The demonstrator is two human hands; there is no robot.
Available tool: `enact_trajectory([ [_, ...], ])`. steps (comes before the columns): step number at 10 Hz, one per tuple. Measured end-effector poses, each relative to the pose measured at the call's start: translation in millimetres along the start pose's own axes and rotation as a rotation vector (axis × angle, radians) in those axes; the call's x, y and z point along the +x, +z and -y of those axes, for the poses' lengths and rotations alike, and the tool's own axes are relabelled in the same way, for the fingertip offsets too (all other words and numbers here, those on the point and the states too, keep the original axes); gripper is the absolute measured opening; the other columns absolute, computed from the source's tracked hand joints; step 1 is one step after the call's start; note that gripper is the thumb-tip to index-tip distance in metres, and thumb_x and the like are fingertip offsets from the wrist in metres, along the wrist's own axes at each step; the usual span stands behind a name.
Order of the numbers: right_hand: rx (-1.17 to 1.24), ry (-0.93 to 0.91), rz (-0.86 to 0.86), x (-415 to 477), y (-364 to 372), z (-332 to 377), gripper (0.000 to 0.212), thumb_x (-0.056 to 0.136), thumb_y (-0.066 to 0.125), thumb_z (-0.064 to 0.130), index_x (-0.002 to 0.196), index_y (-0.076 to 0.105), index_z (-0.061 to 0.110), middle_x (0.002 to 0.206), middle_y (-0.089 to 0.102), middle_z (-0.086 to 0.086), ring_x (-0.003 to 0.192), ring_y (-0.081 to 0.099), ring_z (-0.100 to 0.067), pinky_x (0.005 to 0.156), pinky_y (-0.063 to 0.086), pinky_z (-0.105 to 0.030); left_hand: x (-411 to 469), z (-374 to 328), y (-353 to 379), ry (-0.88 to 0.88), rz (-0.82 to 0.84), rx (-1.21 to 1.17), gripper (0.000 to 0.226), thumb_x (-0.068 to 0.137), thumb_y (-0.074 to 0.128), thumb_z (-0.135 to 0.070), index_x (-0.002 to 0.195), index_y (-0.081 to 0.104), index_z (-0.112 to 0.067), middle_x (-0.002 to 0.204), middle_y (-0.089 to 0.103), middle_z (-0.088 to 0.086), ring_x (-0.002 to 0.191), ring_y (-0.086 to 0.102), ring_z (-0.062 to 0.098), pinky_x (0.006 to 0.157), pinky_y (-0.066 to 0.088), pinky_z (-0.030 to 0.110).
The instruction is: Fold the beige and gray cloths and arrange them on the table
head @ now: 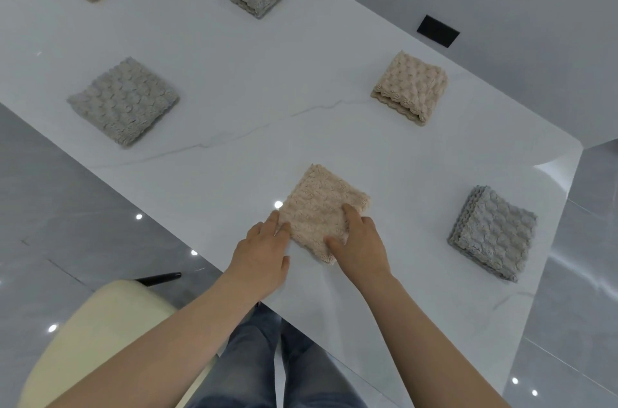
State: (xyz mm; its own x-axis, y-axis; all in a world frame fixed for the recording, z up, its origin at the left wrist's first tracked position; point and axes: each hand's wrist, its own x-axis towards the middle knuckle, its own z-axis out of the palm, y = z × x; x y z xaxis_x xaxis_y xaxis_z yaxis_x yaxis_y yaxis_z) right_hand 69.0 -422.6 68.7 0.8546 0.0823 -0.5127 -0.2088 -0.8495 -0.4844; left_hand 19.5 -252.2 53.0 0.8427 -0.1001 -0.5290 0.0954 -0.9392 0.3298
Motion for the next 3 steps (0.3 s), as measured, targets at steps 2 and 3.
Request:
enact_trajectory([
  [2, -0.12, -0.027, -0.046, -8.5, -9.3, -1.0, 0.064, 0.09, 0.056, 0.033, 0.148, 0.029, 0.026, 0.126, 0.045, -0.006, 0.084, 0.052, -0.017, 0.07, 0.041, -0.025, -11.2, -2.2, -19.9, -0.026, -0.086, -0.123, 0.047, 0.097, 0.041, -0.028, 0.142, 0.033, -0.014, 0.157, 0.014, 0.008, 0.14, 0.024, 0.028, 0.11, 0.03, 0.035],
  [3, -0.137, -0.065, -0.079, -18.3, -22.6, -0.2, 0.064, 0.09, 0.057, 0.036, 0.147, 0.031, 0.024, 0.132, 0.041, -0.004, 0.088, 0.053, -0.017, 0.071, 0.041, -0.024, -20.9, -7.9, -32.9, -0.04, -0.197, -0.179, 0.047, 0.097, 0.042, -0.028, 0.141, 0.035, -0.014, 0.149, 0.031, 0.006, 0.132, 0.035, 0.025, 0.103, 0.033, 0.03],
])
